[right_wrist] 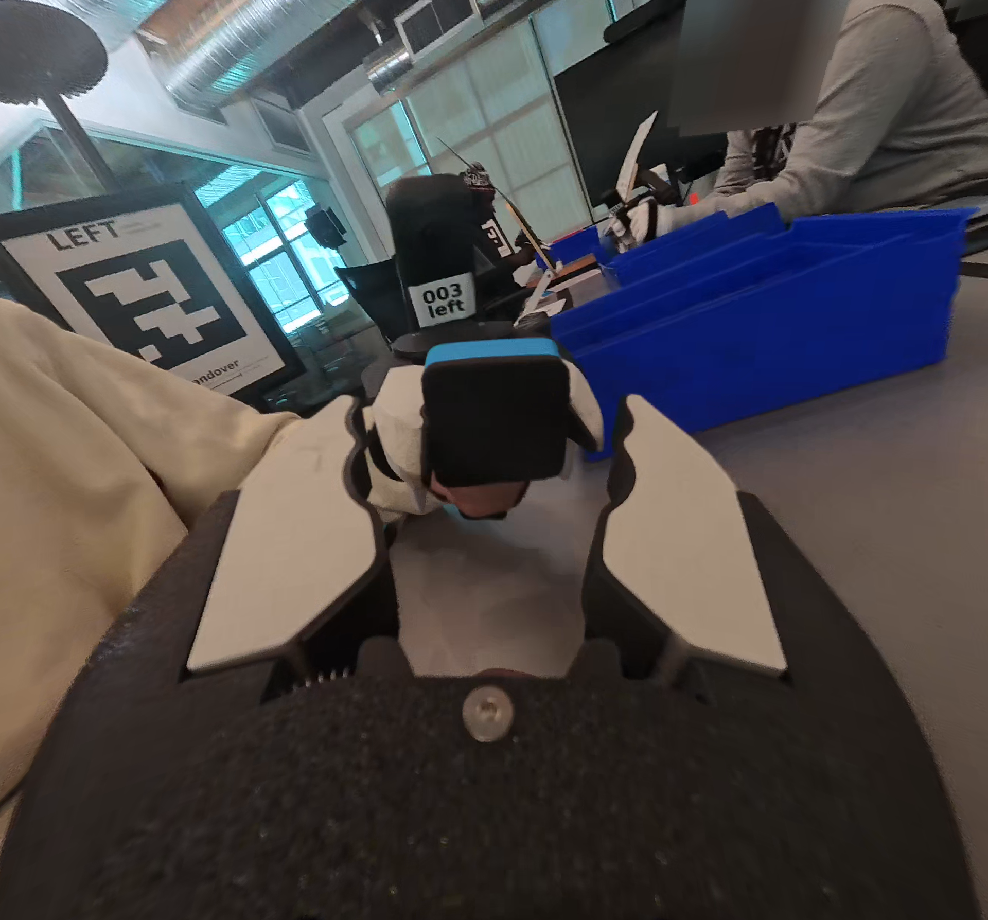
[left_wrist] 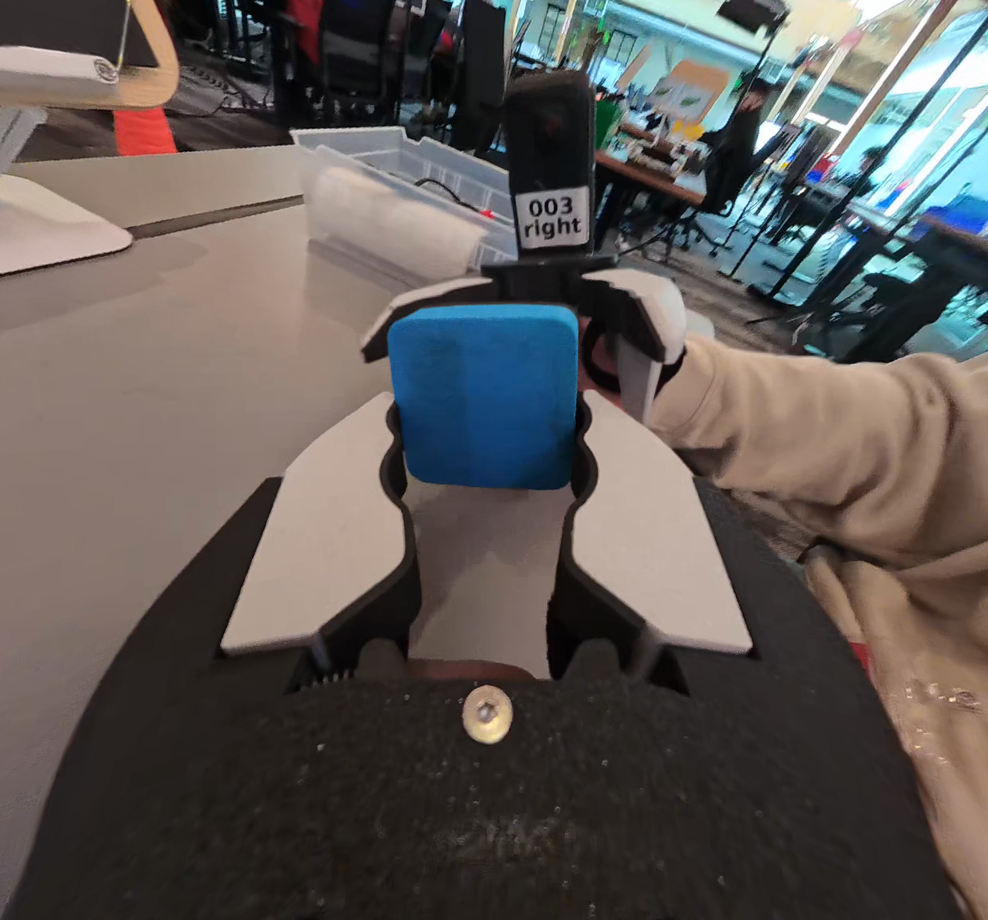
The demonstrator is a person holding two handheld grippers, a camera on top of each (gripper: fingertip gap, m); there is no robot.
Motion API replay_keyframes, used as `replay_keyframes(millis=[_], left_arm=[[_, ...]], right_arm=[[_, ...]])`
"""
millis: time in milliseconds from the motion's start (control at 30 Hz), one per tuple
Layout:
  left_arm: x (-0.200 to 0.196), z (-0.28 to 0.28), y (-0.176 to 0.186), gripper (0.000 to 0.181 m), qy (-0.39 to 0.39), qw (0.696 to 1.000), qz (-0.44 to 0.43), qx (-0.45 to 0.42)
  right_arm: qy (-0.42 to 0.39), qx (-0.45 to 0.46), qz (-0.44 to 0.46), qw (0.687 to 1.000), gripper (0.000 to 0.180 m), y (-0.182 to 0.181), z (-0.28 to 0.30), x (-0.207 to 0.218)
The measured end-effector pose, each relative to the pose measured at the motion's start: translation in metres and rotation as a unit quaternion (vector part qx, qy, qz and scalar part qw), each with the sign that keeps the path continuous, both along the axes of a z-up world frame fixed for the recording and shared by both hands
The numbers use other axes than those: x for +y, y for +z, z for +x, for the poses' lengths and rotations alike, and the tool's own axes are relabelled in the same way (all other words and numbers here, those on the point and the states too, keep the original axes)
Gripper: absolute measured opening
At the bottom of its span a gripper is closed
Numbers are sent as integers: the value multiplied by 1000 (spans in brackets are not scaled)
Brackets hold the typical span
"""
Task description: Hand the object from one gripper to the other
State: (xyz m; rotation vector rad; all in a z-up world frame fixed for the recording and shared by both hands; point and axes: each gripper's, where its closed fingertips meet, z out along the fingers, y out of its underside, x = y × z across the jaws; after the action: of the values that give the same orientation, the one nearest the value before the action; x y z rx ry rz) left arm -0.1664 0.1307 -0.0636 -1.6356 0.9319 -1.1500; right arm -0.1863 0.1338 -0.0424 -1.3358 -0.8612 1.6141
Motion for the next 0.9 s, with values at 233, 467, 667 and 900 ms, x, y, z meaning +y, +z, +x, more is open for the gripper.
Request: replay_keyframes(millis=[233,467,667,900], left_arm=[[-8,5,1,59,-16,1000,0,-5],[-4,1,-7,69,3,998,48,46],[-21,-18,-7,72,-86,984,83,129],[-56,-12,26,68,-238,947,128,172]], right_arm=[[9,18,-5,1000,56,4,-10,-5],[27,-2,-40,999,55,2,0,-2],[106,-94,-119,983,55,-10,21,-10],[310,-81,-234,918,55,-5,16,-63]])
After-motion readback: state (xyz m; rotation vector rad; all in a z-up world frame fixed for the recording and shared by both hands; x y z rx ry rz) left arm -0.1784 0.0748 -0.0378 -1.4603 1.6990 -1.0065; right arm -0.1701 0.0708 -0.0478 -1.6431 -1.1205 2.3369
